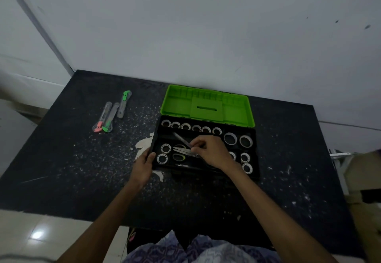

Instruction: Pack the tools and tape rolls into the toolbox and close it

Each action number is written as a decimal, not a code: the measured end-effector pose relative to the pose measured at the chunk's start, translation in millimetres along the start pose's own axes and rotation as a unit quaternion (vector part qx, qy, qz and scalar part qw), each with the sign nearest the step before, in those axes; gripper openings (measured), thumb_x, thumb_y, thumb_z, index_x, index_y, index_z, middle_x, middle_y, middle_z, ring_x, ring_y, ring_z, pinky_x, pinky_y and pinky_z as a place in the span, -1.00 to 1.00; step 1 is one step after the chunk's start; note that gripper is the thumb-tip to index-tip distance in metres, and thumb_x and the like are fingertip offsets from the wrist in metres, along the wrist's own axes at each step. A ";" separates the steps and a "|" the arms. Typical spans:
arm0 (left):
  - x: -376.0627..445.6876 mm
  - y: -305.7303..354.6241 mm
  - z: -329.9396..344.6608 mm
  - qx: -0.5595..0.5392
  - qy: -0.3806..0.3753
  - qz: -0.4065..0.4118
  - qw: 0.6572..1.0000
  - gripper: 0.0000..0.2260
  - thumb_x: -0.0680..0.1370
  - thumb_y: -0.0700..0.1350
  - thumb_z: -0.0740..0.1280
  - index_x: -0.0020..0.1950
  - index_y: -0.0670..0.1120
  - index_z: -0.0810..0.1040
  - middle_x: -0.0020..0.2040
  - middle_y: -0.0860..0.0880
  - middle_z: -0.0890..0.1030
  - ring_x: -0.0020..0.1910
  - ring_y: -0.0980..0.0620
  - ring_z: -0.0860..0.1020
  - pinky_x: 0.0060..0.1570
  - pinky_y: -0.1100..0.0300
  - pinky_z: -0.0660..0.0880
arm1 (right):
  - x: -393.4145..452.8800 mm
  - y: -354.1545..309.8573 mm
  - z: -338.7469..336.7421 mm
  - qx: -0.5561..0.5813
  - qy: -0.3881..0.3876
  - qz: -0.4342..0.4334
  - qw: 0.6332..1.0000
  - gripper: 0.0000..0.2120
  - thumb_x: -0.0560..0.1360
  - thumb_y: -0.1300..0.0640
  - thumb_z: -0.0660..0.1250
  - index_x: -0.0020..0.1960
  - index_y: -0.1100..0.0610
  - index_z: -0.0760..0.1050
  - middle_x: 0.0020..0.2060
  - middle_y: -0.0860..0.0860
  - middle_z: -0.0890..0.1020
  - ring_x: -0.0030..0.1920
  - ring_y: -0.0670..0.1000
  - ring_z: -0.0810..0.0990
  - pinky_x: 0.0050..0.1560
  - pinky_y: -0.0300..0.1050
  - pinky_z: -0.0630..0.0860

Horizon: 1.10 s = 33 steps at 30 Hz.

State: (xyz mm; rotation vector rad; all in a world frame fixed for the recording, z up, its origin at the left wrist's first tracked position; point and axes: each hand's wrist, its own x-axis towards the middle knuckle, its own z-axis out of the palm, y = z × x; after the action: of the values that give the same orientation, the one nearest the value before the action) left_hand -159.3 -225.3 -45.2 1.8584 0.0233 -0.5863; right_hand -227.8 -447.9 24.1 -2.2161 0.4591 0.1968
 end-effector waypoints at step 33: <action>-8.8 -3.5 -4.3 0.002 -0.017 0.016 1.000 -0.68 0.66 -0.16 0.14 0.40 -0.19 0.39 0.23 -0.08 0.54 0.21 -0.02 0.51 0.23 0.11 0.42 | -19.5 17.1 1.6 -0.092 0.003 0.014 0.996 -0.89 0.53 -0.10 0.36 0.03 -0.16 0.62 -0.07 -0.22 0.66 -0.03 -0.18 0.60 -0.11 -0.16 0.50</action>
State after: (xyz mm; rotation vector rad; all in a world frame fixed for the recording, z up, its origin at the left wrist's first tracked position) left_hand -166.4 -217.8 -43.7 1.8488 -0.0287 -0.5957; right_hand -252.4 -451.6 16.5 -2.3910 0.4939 0.2561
